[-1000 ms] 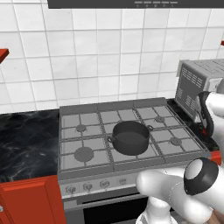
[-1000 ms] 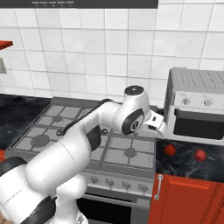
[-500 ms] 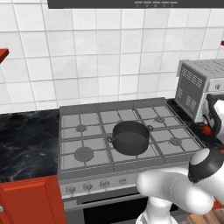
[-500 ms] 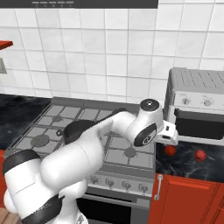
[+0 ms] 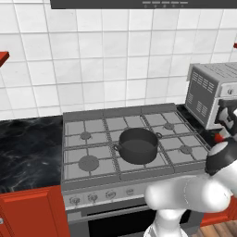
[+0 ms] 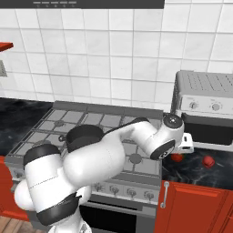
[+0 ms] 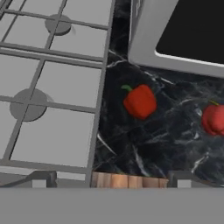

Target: Put the bell pepper and bell pepper in the pot. Retrieve the spatula and lightly stir the vegetables in the pot.

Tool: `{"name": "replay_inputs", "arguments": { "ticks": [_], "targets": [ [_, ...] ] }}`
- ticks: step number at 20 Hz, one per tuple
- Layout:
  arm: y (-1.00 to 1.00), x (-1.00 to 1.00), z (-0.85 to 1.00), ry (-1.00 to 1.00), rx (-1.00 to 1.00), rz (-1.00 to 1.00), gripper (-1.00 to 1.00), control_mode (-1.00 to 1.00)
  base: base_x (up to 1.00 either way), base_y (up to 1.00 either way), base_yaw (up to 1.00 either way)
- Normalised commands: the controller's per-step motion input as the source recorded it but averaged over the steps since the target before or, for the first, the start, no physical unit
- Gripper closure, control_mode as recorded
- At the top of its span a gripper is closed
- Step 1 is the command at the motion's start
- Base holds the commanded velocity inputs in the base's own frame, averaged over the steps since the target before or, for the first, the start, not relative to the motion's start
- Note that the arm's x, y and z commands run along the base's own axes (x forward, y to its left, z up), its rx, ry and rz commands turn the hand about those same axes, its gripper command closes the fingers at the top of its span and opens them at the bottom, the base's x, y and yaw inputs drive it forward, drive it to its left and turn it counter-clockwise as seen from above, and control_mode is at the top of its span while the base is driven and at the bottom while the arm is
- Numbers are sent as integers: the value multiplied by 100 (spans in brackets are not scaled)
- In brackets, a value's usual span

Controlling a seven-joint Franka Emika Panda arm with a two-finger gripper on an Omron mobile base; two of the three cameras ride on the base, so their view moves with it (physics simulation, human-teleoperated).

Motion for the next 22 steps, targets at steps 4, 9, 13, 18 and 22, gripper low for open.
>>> {"name": "replay_inputs", "arguments": {
  "ticks": [4, 9, 13, 18, 22],
  "targets": [
    [-32, 35, -26, 5, 0, 20, -100, -100, 0, 0, 0],
    [-18, 16, -32, 0, 0, 9, -100, -100, 0, 0, 0],
    [-8, 18, -16, -1, 0, 1, -100, -100, 0, 0, 0],
    [-4, 28, -17, 8, 0, -3, -100, -100, 0, 0, 0],
    [0, 10, -27, 0, 0, -7, -100, -100, 0, 0, 0]
  ]
}}
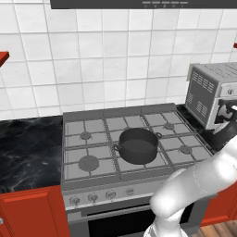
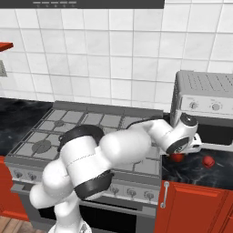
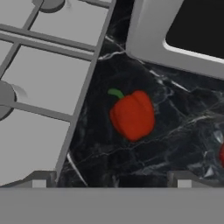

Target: Put the bell pepper and bell pepper in the pot. Retrieve the spatula and lightly stir the vegetables in the pot.

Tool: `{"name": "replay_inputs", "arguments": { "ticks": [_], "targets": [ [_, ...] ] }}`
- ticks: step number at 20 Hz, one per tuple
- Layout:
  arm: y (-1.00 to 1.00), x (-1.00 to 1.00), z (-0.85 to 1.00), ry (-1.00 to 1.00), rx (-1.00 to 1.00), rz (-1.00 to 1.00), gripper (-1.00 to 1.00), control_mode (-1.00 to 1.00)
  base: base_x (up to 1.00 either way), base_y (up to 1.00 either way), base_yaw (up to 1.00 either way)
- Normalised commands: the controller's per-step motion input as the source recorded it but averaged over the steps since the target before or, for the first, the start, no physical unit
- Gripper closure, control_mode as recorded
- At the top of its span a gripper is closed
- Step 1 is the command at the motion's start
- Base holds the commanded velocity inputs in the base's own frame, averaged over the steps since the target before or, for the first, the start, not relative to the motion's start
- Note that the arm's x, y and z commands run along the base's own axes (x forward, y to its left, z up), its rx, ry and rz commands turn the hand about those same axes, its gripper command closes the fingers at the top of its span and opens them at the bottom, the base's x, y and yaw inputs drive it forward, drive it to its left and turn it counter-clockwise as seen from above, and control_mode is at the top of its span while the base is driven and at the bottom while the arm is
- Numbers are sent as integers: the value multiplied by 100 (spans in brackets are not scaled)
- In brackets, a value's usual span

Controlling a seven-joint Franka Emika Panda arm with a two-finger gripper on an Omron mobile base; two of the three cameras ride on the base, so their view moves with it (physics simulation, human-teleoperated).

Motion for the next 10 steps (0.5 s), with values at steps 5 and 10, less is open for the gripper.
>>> {"name": "replay_inputs", "arguments": {
  "ticks": [5, 10],
  "targets": [
    [0, 19, -34, 0, 0, -7, -100, -100, 0, 0, 0],
    [0, 21, -21, 0, 0, -4, -100, -100, 0, 0, 0]
  ]
}}
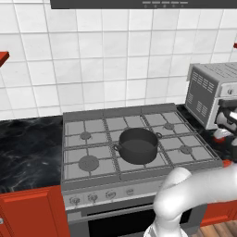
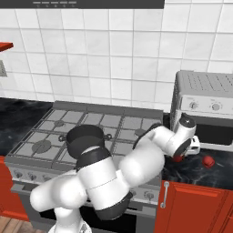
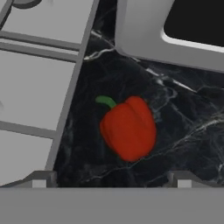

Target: Put the bell pepper and bell pepper in the pot. Retrieve the spatula and lightly stir the vegetables in the pot.

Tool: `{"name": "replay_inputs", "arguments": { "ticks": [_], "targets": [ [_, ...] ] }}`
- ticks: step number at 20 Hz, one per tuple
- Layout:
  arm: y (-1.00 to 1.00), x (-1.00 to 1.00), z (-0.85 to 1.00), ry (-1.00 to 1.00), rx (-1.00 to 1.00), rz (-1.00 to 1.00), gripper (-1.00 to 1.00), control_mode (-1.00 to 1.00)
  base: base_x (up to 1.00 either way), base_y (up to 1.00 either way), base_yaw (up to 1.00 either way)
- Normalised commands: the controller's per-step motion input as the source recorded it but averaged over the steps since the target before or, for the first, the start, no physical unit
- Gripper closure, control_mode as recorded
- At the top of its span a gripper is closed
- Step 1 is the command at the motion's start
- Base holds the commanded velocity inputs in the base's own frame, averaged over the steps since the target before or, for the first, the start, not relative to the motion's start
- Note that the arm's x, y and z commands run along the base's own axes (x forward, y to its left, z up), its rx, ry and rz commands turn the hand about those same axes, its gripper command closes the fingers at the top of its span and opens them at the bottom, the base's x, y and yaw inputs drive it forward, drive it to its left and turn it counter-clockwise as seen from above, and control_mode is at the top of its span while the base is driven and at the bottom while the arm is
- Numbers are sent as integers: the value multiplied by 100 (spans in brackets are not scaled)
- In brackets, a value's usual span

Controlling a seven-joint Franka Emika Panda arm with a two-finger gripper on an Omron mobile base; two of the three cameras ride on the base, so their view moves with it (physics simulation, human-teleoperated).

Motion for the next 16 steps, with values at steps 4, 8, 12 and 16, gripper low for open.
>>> {"name": "replay_inputs", "arguments": {
  "ticks": [4, 8, 12, 16],
  "targets": [
    [-10, 23, -19, 0, 0, 0, -100, -100, 0, 0, 0],
    [-14, 29, -13, 0, 0, 0, -100, -100, 0, 0, 0],
    [-17, 25, -11, 0, 0, 0, -100, -100, 0, 0, 0],
    [-10, 3, -17, 1, 0, 0, -100, -100, 0, 0, 0]
  ]
}}
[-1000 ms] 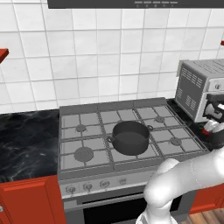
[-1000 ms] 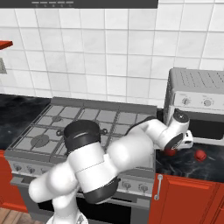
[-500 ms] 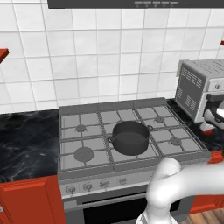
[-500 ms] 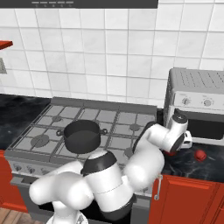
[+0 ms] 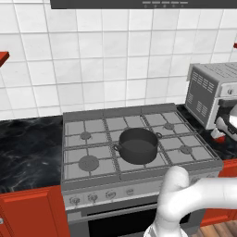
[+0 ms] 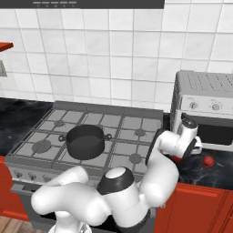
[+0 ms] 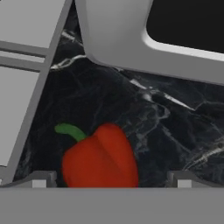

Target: Put the bell pepper and bell pepper in the pot. Retrieve the spatula and lightly stir the vegetables in the pot.

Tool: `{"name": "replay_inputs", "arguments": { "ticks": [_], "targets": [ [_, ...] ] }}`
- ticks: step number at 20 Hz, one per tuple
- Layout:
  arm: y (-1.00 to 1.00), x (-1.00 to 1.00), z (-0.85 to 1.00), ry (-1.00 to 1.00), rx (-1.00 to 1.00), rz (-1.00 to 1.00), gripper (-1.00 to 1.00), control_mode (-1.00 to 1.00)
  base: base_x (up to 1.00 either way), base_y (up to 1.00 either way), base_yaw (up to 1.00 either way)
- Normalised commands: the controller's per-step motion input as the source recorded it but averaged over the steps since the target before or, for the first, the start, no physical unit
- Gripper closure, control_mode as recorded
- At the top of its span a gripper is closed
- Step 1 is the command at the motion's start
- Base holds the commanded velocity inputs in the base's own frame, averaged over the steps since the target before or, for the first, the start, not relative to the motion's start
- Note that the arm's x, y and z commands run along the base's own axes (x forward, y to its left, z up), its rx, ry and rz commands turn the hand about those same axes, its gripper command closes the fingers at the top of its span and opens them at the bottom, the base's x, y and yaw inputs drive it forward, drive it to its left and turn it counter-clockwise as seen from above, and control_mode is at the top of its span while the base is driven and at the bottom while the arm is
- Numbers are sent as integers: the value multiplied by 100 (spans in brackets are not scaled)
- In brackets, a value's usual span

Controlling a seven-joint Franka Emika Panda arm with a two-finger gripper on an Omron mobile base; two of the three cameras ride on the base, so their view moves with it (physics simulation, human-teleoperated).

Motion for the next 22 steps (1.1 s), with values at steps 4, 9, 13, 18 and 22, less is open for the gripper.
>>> {"name": "replay_inputs", "arguments": {
  "ticks": [4, 9, 13, 18, 22],
  "targets": [
    [-3, 6, -22, 4, 0, 0, -100, -100, 0, 0, 0],
    [0, 3, -10, 0, 0, 0, -100, -100, 0, 0, 0],
    [1, 0, -15, 4, 5, 0, 100, -100, 0, 0, 0],
    [16, -6, -19, 3, 11, 0, 100, -100, 0, 0, 0],
    [13, -8, -13, 0, 7, 0, 100, -100, 0, 0, 0]
  ]
}}
